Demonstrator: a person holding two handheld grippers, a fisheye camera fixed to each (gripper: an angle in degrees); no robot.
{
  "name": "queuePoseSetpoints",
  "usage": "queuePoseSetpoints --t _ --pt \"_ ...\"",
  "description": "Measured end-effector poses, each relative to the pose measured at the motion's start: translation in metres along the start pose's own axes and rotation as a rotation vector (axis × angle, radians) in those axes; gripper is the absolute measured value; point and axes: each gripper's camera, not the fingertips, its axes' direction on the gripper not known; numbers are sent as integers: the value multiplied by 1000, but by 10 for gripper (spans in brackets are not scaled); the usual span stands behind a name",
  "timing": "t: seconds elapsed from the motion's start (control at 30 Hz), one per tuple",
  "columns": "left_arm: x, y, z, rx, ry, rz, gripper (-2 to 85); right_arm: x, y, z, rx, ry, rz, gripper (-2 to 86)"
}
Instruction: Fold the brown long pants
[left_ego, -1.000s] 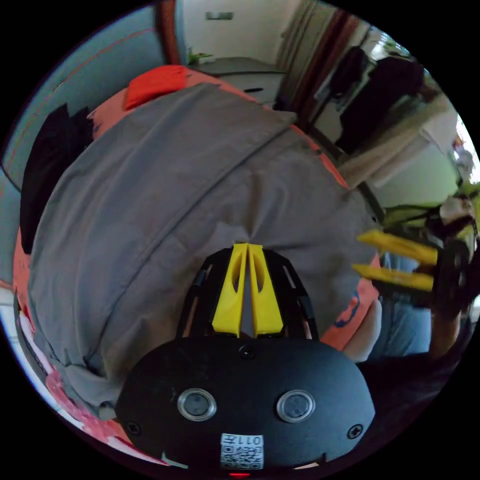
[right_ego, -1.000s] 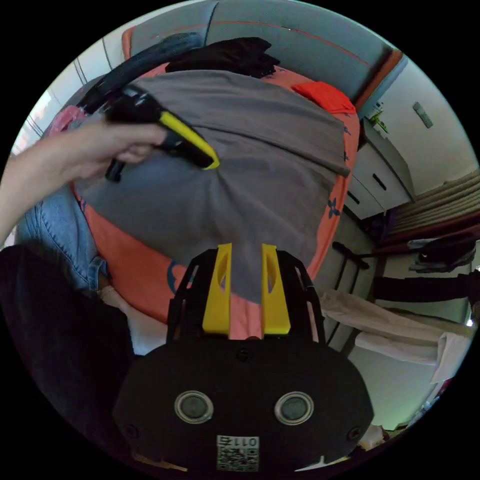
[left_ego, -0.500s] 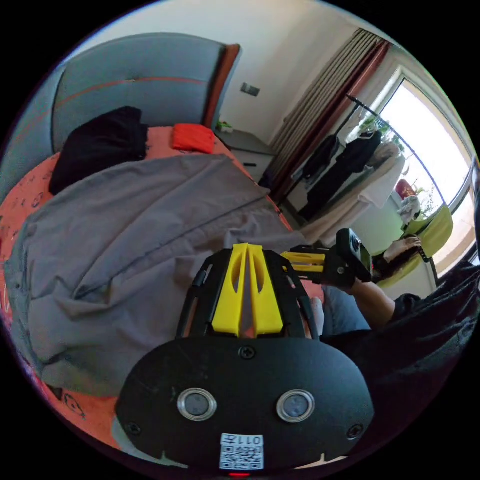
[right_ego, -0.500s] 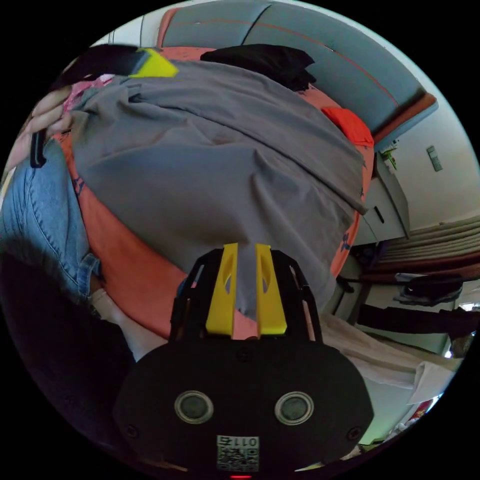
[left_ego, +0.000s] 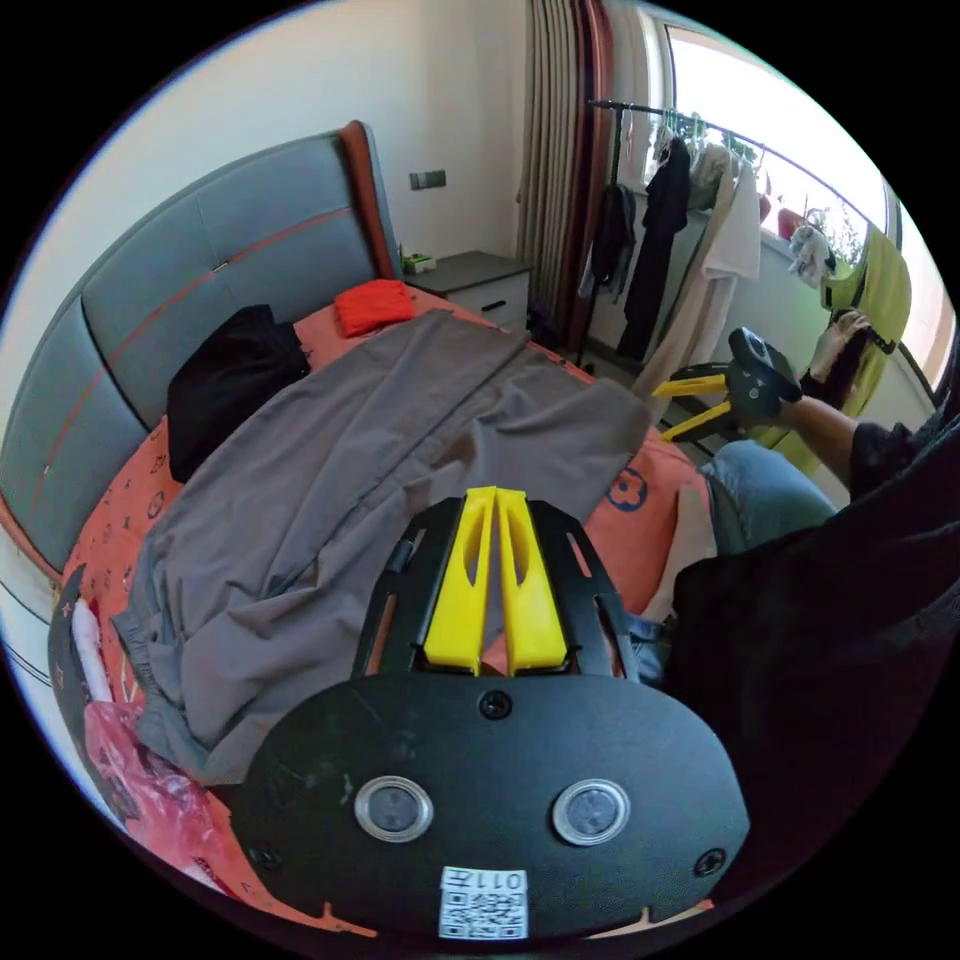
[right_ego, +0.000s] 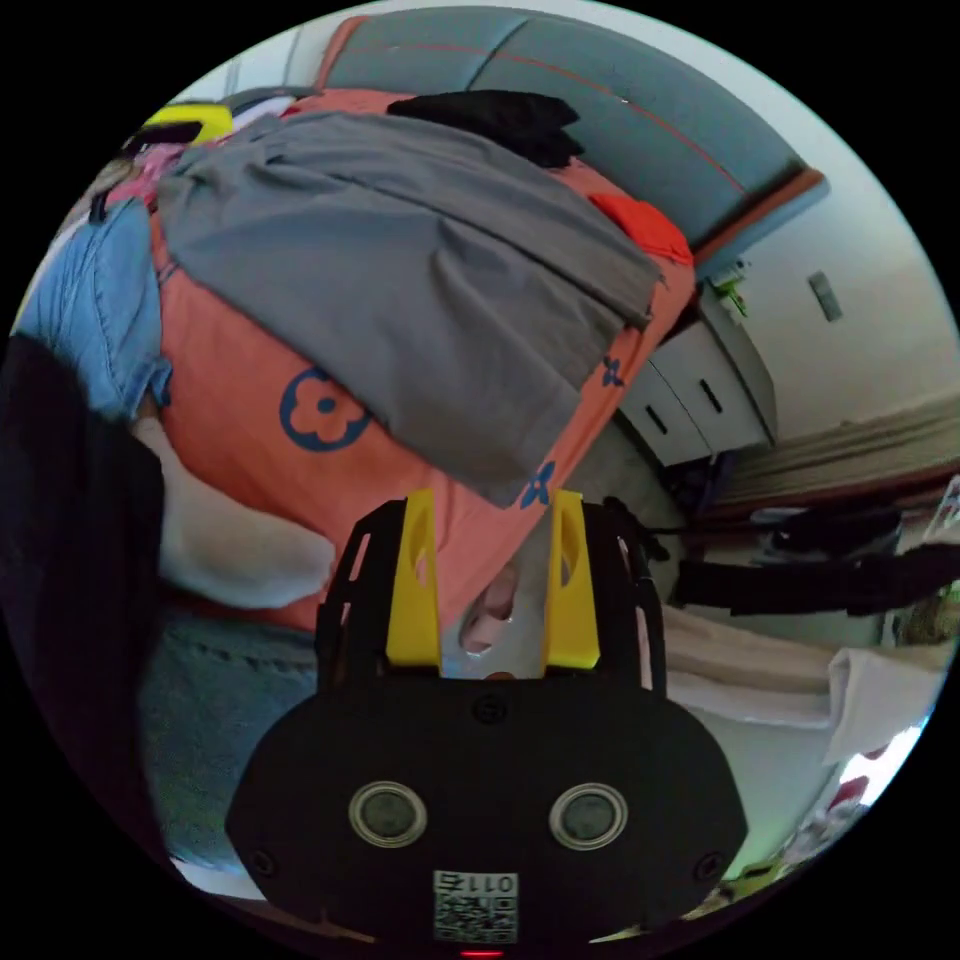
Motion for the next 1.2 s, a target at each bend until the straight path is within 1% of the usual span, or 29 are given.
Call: queuePoseSetpoints --t 0.07,0.13,0.17,0.23,0.27,0.33,0.43,0.47,0.53,0.57,0.63,0.67,0.7,0.73,0.77,0.83,0.93,1.07,1.17,1.2 --pt "-9 11 -15 -24 -83 8 -1 2 2 5 -22 -51 -58 149" --pt "-29 36 -38 -67 -238 -20 -1 3 3 10 -30 -100 -91 143" --pt "-35 43 -42 -85 -280 -35 -1 3 3 10 -27 -105 -95 140" --pt "-62 82 -55 -187 -443 -105 -1 5 1 9 -35 -167 -112 115" --pt "-70 93 -58 -210 -477 -129 -2 6 0 8 -40 -187 -108 106" --pt "-103 138 -68 -279 -568 -256 -2 16 -3 2 -39 -224 -54 65" --pt "-142 190 -71 -384 -532 -383 -1 26 -6 -15 -20 -247 -54 35" --pt "-149 200 -70 -395 -509 -407 -1 28 -7 -19 -19 -246 -54 32" --pt "-177 234 -70 -399 -422 -544 3 38 -13 -39 14 -209 -32 25" --pt "-184 242 -70 -391 -412 -586 5 40 -15 -44 24 -201 -27 24" --pt "-213 270 -75 -312 -390 -769 16 50 -23 -65 56 -154 -8 21" --pt "-221 276 -77 -280 -372 -815 23 52 -25 -70 66 -141 -2 21" --pt "-237 288 -79 -211 -325 -900 36 57 -29 -80 86 -118 11 20" --pt "-254 298 -80 -158 -280 -976 61 63 -32 -91 107 -102 27 19" --pt "-263 302 -81 -137 -275 -1016 74 66 -34 -95 116 -95 35 19" --pt "-297 320 -91 -17 -283 -1183 125 75 -41 -111 136 -77 59 17" --pt "-337 334 -100 28 -261 -1283 141 81 -48 -120 119 -58 63 16" --pt "-381 338 -108 -15 -338 -1306 127 82 -55 -119 70 -44 61 14" --pt "-418 338 -92 -169 -265 -1311 84 83 -63 -115 29 -37 63 13" --pt "-428 337 -88 -263 -261 -1283 57 84 -65 -114 11 -34 58 13"
